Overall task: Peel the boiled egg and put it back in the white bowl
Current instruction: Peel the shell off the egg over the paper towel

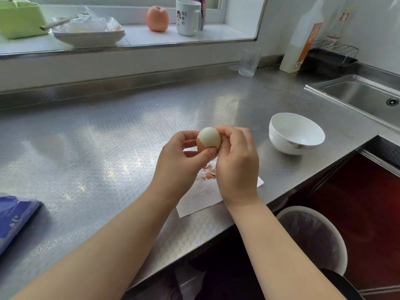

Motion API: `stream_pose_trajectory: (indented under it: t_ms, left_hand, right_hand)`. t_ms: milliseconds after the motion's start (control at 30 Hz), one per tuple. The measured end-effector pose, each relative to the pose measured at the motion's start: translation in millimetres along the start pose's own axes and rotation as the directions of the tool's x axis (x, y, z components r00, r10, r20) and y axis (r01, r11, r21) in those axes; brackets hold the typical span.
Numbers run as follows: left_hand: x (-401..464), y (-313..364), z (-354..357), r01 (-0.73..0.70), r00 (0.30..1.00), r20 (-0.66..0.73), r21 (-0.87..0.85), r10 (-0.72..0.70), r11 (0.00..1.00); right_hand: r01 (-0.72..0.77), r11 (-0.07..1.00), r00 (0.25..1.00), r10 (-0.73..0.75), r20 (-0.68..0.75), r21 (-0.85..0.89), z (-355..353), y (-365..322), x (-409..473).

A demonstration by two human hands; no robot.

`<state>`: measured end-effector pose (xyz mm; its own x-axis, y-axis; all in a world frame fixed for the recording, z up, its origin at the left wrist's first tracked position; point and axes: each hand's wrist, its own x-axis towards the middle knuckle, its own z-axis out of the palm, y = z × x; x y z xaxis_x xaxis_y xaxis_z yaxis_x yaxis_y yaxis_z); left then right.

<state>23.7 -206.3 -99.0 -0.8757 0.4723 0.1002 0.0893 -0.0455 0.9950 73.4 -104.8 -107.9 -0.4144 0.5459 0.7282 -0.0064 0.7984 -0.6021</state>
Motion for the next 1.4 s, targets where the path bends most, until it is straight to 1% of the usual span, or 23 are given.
stream_pose_trajectory:
  t_ms: [100, 200, 300, 367, 433, 533, 600, 633, 700, 767, 800, 867, 933, 1000, 1067, 1267, 1400]
  left_hand:
    - [1, 0, -1, 0.062, 0.998, 0.031, -0.064, -0.060, 0.996]
    - [4, -1, -5, 0.122, 0.991, 0.063, -0.124, -0.115, 0.985]
    - [6, -1, -6, 0.164, 0.986, 0.071, -0.210, -0.153, 0.964]
    - [8, 0, -8, 0.178, 0.984, 0.069, -0.275, -0.165, 0.945]
    - [9, 1, -8, 0.184, 0.983, 0.070, -0.349, -0.170, 0.919]
    - [10, 0, -8, 0.182, 0.983, 0.065, -0.415, -0.170, 0.892]
    - [11, 0, -7, 0.181, 0.983, 0.073, -0.428, -0.166, 0.886]
    - [11, 0, -7, 0.182, 0.983, 0.078, -0.428, -0.164, 0.885]
    - [11, 0, -7, 0.179, 0.984, 0.088, -0.416, -0.156, 0.892]
    - [10, 0, -7, 0.166, 0.986, 0.093, -0.384, -0.141, 0.908]
    - [9, 1, -7, 0.160, 0.986, 0.096, -0.365, -0.134, 0.917]
    - [8, 1, -7, 0.157, 0.986, 0.100, -0.342, -0.130, 0.926]
    - [8, 2, -6, 0.159, 0.985, 0.116, -0.335, -0.126, 0.929]
    - [7, 2, -5, 0.155, 0.983, 0.150, -0.334, -0.110, 0.930]
    - [6, 3, -5, 0.149, 0.980, 0.179, -0.342, -0.091, 0.928]
    - [6, 2, -6, 0.144, 0.979, 0.189, -0.347, -0.081, 0.927]
    - [6, 1, -6, 0.150, 0.977, 0.192, -0.336, -0.088, 0.930]
  right_hand:
    - [0.001, 0.998, 0.999, 0.002, -0.040, 0.066, 0, 1, 1]
    - [-0.021, 0.987, 0.999, 0.027, -0.039, 0.159, -4, -3, 5]
    - [-0.177, 0.934, 0.983, 0.184, 0.008, 0.309, -14, -7, 11]
    - [-0.286, 0.893, 0.958, 0.269, 0.099, 0.348, -21, -5, 14]
    - [-0.368, 0.886, 0.925, 0.318, 0.208, 0.281, -28, 1, 14]
    - [-0.426, 0.890, 0.862, 0.345, 0.371, 0.164, -33, 10, 8]
    - [-0.419, 0.905, 0.811, 0.334, 0.479, 0.079, -34, 14, 4]
    - [-0.389, 0.920, 0.801, 0.317, 0.509, 0.040, -34, 14, 3]
    - [-0.319, 0.948, 0.820, 0.278, 0.500, -0.005, -34, 15, 2]
    - [-0.281, 0.960, 0.862, 0.255, 0.438, -0.006, -35, 13, 2]
    - [-0.282, 0.959, 0.880, 0.251, 0.404, 0.018, -35, 12, 3]
    - [-0.315, 0.942, 0.898, 0.256, 0.358, 0.118, -35, 10, 8]
    - [-0.321, 0.922, 0.901, 0.227, 0.371, 0.216, -34, 7, 14]
    - [-0.292, 0.925, 0.896, 0.176, 0.407, 0.243, -32, 4, 18]
    - [-0.293, 0.922, 0.893, 0.169, 0.417, 0.255, -28, 2, 19]
    - [-0.279, 0.899, 0.937, 0.179, 0.300, 0.338, -24, 1, 13]
    - [-0.279, 0.894, 0.942, 0.182, 0.283, 0.352, -24, 3, 12]
